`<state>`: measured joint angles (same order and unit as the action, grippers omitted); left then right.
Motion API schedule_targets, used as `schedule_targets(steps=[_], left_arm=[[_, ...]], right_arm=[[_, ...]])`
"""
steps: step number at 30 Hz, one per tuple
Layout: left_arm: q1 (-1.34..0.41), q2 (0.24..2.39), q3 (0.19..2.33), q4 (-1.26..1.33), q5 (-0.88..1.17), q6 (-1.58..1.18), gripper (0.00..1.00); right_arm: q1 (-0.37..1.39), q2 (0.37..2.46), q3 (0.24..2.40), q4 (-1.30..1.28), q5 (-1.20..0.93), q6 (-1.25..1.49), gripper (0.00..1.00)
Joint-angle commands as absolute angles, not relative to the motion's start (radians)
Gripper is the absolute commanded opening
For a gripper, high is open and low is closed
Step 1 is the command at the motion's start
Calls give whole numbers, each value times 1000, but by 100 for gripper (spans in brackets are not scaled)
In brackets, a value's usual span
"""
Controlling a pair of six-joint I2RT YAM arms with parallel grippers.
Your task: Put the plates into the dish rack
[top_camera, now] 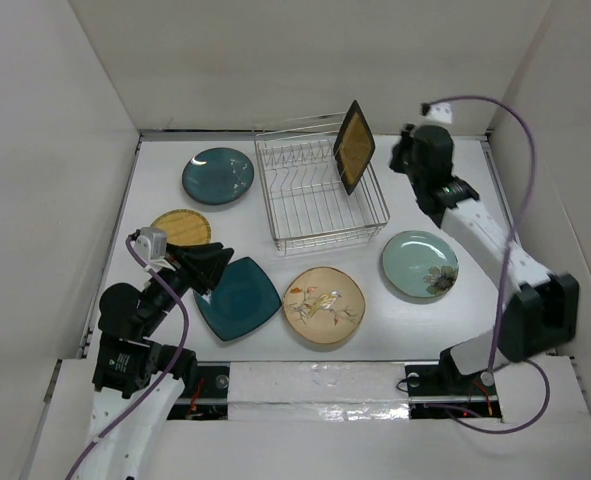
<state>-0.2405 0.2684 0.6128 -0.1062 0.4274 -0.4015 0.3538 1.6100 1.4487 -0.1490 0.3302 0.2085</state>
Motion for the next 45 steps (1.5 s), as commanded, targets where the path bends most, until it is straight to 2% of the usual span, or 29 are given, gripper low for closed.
schedule_targets(steps=[1, 3, 5, 6, 7, 8, 9, 10, 13, 17, 21, 26, 30, 33, 34, 37, 41, 45], left_arm=[[-245, 249, 604, -74, 414, -406, 33], [-245, 242, 604, -75, 408, -405, 26], [-245, 236, 604, -77, 405, -405, 17], [-245, 235, 604, -77, 405, -403, 7], [-245, 233, 604, -77, 405, -403, 4], [-245, 230, 604, -74, 408, -402, 1], [-245, 227, 604, -74, 408, -400, 0], [-245, 224, 604, -75, 403, -399, 0], [-245, 212, 606, -78, 391, -399, 0], [-256, 207, 606, -84, 376, -400, 0], [-256, 206, 609, -84, 377, -399, 9], [-256, 183, 617, -101, 351, -393, 14], [-256, 176, 618, -104, 348, -390, 17], [-256, 181, 618, -100, 362, -388, 20], [-256, 183, 617, -100, 364, -390, 20], [-256, 186, 618, -101, 362, -391, 21], [-256, 190, 617, -98, 365, -393, 21], [-256, 193, 617, -97, 373, -393, 23]], right_arm=[[301, 1318, 1159, 102, 313, 481, 1], [233, 1127, 879, 153, 319, 570, 0], [184, 1004, 720, 153, 347, 655, 0], [122, 946, 610, 102, 365, 667, 0], [85, 852, 568, 63, 382, 681, 0], [45, 816, 537, 36, 380, 677, 8], [-42, 789, 516, -32, 379, 666, 24], [-89, 770, 496, -66, 368, 655, 54], [-245, 781, 480, -155, 201, 647, 75], [-353, 807, 382, -153, -30, 653, 82], [-368, 866, 357, -144, -164, 663, 83], [-377, 959, 339, -80, -248, 692, 80], [-387, 1075, 325, 39, -311, 704, 67], [-396, 1137, 314, 116, -316, 729, 39], [-405, 1140, 311, 135, -314, 739, 24], [-405, 1100, 302, 163, -293, 771, 0], [-405, 912, 327, 118, -200, 846, 0], [-350, 706, 493, 30, -68, 859, 0]])
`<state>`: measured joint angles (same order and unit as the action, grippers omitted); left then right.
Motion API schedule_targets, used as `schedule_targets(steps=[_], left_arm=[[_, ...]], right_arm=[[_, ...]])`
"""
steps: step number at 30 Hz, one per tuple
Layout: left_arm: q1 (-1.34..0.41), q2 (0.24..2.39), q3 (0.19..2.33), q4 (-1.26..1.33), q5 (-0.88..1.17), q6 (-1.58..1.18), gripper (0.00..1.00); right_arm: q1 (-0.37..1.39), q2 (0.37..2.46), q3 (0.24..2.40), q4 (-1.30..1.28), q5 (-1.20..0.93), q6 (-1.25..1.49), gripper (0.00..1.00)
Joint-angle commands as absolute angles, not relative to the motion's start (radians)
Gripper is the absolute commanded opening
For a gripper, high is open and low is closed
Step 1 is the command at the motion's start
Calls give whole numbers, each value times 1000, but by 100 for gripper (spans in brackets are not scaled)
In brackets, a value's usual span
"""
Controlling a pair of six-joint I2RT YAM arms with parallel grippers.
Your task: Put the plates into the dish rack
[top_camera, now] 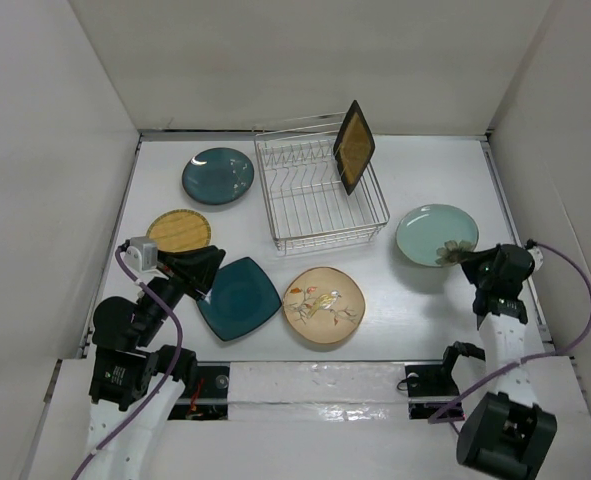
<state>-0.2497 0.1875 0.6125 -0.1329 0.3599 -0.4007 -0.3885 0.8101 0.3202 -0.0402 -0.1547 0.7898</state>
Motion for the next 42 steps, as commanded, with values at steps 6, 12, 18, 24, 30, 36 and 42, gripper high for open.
schedule_targets(steps=[6, 12, 18, 24, 30, 36, 42], left_arm=[[-256, 207, 615, -97, 377, -394, 30], [-256, 213, 615, -95, 376, -396, 33], [-256, 232, 615, -94, 385, -394, 33], [-256, 233, 615, -97, 382, -394, 33], [-256, 239, 615, -95, 384, -393, 33], [-256, 242, 615, -95, 380, -393, 33], [-256, 250, 615, -95, 379, -393, 33]], right_arm=[[-93, 673, 785, 73, 109, 766, 0], [323, 1052, 1204, 64, 346, 448, 0], [567, 1548, 1728, -78, 658, 98, 0], [578, 1836, 2103, -179, 787, -80, 0], [578, 2006, 2266, -180, 864, -195, 0], [588, 2059, 2171, -100, 900, -233, 0], [588, 2117, 2151, -52, 905, -258, 0]])
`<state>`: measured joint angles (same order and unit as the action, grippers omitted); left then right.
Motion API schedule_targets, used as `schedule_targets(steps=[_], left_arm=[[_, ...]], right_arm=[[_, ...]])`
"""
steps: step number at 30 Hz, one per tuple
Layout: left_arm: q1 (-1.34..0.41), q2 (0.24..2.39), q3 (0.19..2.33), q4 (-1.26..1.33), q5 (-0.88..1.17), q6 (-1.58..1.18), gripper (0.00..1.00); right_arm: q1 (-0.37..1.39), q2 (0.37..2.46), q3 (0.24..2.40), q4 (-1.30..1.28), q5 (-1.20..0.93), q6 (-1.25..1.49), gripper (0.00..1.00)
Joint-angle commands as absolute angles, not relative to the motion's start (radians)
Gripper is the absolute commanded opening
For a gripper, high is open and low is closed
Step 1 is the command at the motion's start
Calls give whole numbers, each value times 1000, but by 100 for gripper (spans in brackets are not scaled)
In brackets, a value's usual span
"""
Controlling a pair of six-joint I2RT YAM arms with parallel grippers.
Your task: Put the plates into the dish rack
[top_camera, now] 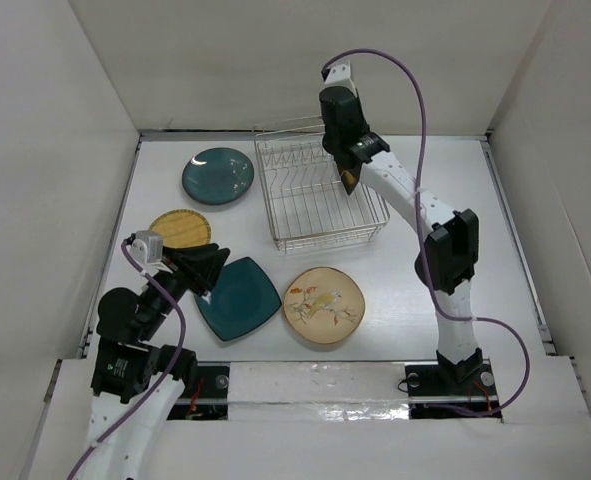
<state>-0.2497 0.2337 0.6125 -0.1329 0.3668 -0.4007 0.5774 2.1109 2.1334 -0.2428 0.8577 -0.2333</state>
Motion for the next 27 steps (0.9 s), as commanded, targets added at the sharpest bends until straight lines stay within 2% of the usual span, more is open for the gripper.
schedule_targets(steps=[1, 14, 16, 17, 20, 23, 25, 27], left_arm=[[-256, 250, 614, -95, 379, -393, 33], [-256, 258, 614, -94, 380, -393, 33], [-256, 258, 614, -94, 380, -393, 33], [-256, 256, 614, -94, 380, -393, 33], [-256, 255, 614, -94, 380, -394, 33], [-256, 253, 614, -94, 379, -393, 33], [-256, 252, 614, -94, 379, -394, 34], [-256, 247, 614, -95, 377, -394, 33]], right_arm=[[588, 2132, 2152, -48, 900, -258, 0], [640, 2238, 2137, -15, 890, -255, 1], [640, 2223, 2118, -23, 888, -235, 12], [649, 2214, 2112, -29, 887, -224, 27], [649, 2155, 2076, -47, 870, -169, 61], [649, 2050, 2013, -83, 821, -117, 74], [649, 1973, 1952, -100, 769, -49, 77], [649, 1829, 1800, -97, 682, 47, 77]])
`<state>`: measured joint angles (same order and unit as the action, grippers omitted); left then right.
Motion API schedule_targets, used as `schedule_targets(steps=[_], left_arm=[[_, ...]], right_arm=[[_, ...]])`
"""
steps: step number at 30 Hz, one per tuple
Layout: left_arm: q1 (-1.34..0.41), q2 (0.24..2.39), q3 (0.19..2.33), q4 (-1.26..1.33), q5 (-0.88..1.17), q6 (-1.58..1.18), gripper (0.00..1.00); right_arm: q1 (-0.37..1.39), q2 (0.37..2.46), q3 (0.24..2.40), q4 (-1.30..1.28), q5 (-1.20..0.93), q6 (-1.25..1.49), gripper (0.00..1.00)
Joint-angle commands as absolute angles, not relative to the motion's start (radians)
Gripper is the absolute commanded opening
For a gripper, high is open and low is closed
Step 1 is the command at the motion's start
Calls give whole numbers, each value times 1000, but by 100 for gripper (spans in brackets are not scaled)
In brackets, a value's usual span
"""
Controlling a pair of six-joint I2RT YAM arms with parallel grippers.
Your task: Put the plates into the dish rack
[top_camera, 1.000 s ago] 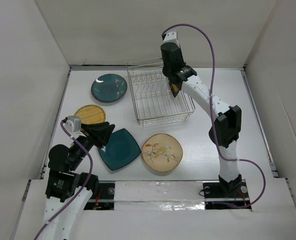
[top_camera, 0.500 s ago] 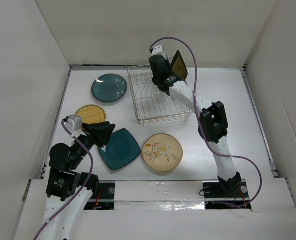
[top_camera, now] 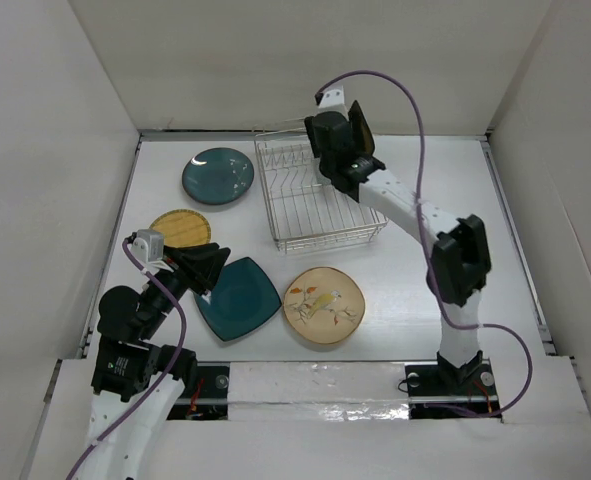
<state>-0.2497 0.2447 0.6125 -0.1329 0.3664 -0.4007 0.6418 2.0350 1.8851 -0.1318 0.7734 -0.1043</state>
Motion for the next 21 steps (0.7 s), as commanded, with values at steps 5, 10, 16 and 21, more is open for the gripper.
schedule_targets(steps=[5, 10, 16, 21], left_arm=[[-256, 241, 614, -94, 371, -394, 33], [-256, 242, 614, -97, 364, -396, 33], [-236, 235, 612, -94, 364, -396, 33], [-212, 248, 612, -89, 380, -394, 33]], right_arm=[[682, 1492, 1315, 64, 465, 210, 0], [693, 1159, 788, 141, 279, 418, 0], [629, 901, 514, -62, 152, 593, 52], [585, 795, 374, -117, -39, 663, 78]])
